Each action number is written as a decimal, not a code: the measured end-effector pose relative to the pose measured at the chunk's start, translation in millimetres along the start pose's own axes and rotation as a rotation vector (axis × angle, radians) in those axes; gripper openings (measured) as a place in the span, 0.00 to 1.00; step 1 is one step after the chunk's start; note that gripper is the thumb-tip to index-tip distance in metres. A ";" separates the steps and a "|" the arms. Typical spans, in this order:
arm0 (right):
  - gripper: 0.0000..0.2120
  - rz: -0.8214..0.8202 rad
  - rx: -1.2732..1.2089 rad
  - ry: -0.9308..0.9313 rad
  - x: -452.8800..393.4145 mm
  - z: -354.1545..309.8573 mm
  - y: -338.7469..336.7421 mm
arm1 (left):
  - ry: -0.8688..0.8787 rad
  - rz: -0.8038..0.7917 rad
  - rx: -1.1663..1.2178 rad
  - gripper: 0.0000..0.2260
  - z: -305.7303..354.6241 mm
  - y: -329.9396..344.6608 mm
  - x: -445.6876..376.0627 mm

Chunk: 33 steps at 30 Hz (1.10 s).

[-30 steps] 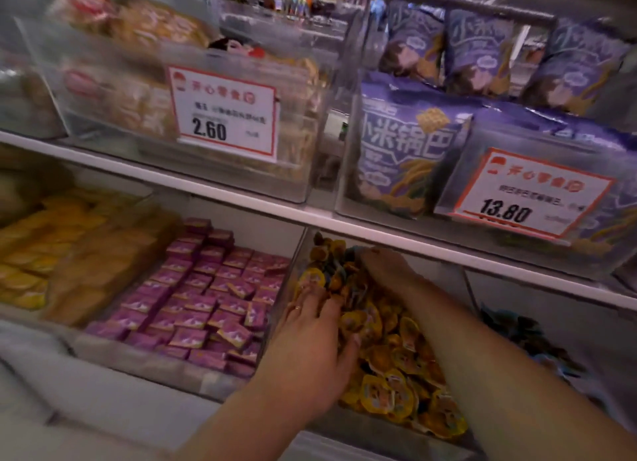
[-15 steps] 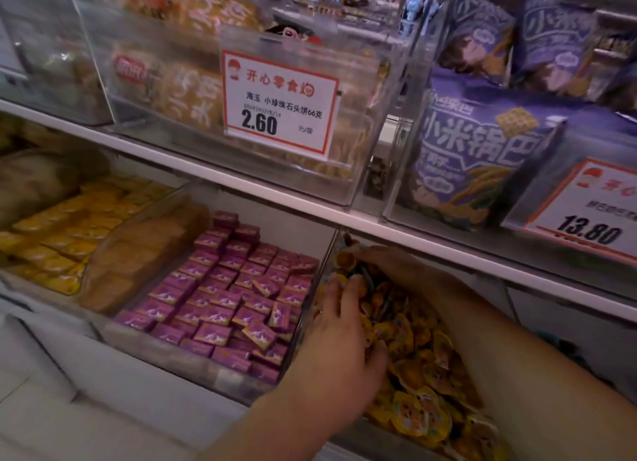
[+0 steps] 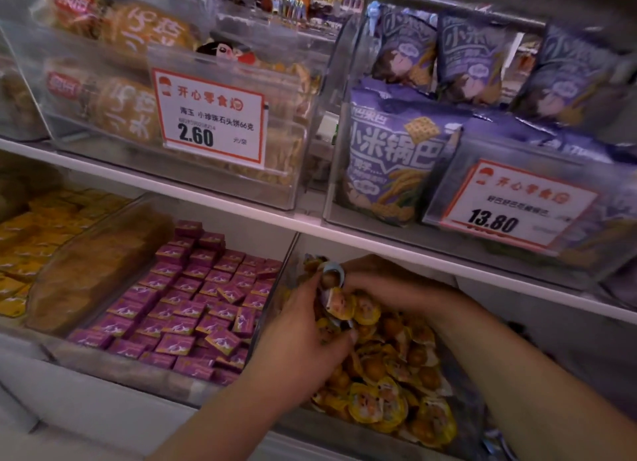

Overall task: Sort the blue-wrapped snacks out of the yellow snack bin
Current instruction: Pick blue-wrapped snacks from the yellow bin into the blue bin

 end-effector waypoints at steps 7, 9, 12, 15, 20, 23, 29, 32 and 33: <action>0.14 0.060 0.115 -0.090 65.4 17.5 13.8 | 0.193 -0.111 -0.177 0.23 25.7 3.7 5.8; 0.13 0.086 0.208 -0.072 76.7 28.9 11.7 | 0.218 -0.141 -0.246 0.21 29.3 6.4 5.6; 0.15 0.138 0.275 -0.030 86.3 35.4 11.2 | 0.210 -0.146 -0.270 0.22 29.9 4.4 2.6; 0.21 0.152 0.341 -0.055 93.6 33.4 20.5 | 0.208 -0.179 -0.264 0.21 29.1 0.9 -0.5; 0.17 0.321 0.482 -0.071 106.6 40.1 7.7 | 0.243 -0.180 -0.258 0.19 33.7 -5.5 4.4; 0.11 0.427 0.517 -0.011 112.8 47.5 -9.1 | 0.282 -0.139 -0.244 0.15 40.1 -8.2 5.4; 0.08 0.533 0.507 -0.043 121.8 39.8 -18.8 | 0.283 -0.106 -0.276 0.12 39.5 -3.8 4.0; 0.07 0.487 0.566 -0.122 121.0 28.5 -2.5 | 0.322 -0.064 -0.282 0.14 41.3 -0.9 2.8; 0.08 0.456 0.583 -0.148 120.0 25.2 6.0 | 0.336 -0.032 -0.280 0.14 42.4 -1.5 2.2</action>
Point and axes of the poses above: each hand's wrist, its own x-axis away from the middle knuckle, its own y-axis out of the palm, z = x × y, the point moved 6 cm from there along -x, towards the middle knuckle, and after that the axes turned 10 degrees about x, right-handed, at the moved point
